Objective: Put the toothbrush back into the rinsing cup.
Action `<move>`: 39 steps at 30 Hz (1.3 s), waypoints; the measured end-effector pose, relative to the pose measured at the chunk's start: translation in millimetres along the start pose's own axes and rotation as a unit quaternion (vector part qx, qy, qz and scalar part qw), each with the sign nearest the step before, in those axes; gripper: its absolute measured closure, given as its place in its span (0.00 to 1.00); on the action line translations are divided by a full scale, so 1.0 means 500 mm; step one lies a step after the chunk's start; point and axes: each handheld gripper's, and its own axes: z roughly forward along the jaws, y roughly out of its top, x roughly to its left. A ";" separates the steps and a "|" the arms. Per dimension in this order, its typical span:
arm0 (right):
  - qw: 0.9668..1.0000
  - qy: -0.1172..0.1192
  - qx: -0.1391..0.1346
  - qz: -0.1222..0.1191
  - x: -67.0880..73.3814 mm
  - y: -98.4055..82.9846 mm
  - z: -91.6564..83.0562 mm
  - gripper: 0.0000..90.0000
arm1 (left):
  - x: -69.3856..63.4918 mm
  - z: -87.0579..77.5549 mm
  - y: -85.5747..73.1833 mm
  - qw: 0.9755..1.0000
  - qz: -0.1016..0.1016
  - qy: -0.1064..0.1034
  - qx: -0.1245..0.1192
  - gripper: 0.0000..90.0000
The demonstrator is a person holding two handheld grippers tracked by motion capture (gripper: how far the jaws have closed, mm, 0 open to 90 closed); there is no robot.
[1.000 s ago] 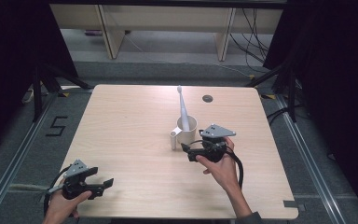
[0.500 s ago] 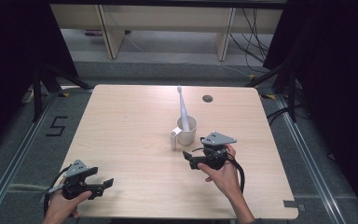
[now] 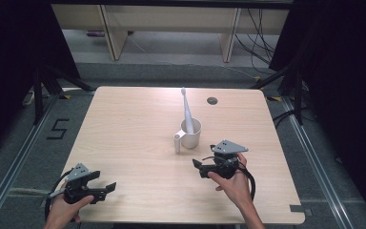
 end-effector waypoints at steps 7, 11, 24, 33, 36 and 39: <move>1.000 -0.002 0.000 0.006 0.003 -0.013 -0.012 0.18 | 0.003 -0.002 0.000 1.000 0.011 0.001 0.009 0.17; 1.000 -0.003 0.000 0.001 0.002 -0.024 -0.020 0.18 | 0.004 -0.002 0.000 1.000 0.012 0.000 0.011 0.17; 1.000 -0.001 -0.009 0.006 0.003 -0.060 -0.045 0.18 | -0.001 0.003 -0.002 1.000 0.002 0.002 -0.006 0.17; 1.000 0.004 -0.009 0.009 0.006 -0.079 -0.051 0.18 | -0.002 0.003 -0.002 1.000 0.001 0.002 -0.007 0.17; 1.000 0.003 -0.009 0.009 0.006 -0.083 -0.056 0.18 | -0.002 0.002 -0.001 1.000 0.002 0.000 -0.001 0.17; 1.000 0.011 -0.014 0.025 0.009 -0.089 -0.057 0.18 | -0.003 0.004 -0.002 1.000 0.000 0.002 -0.008 0.17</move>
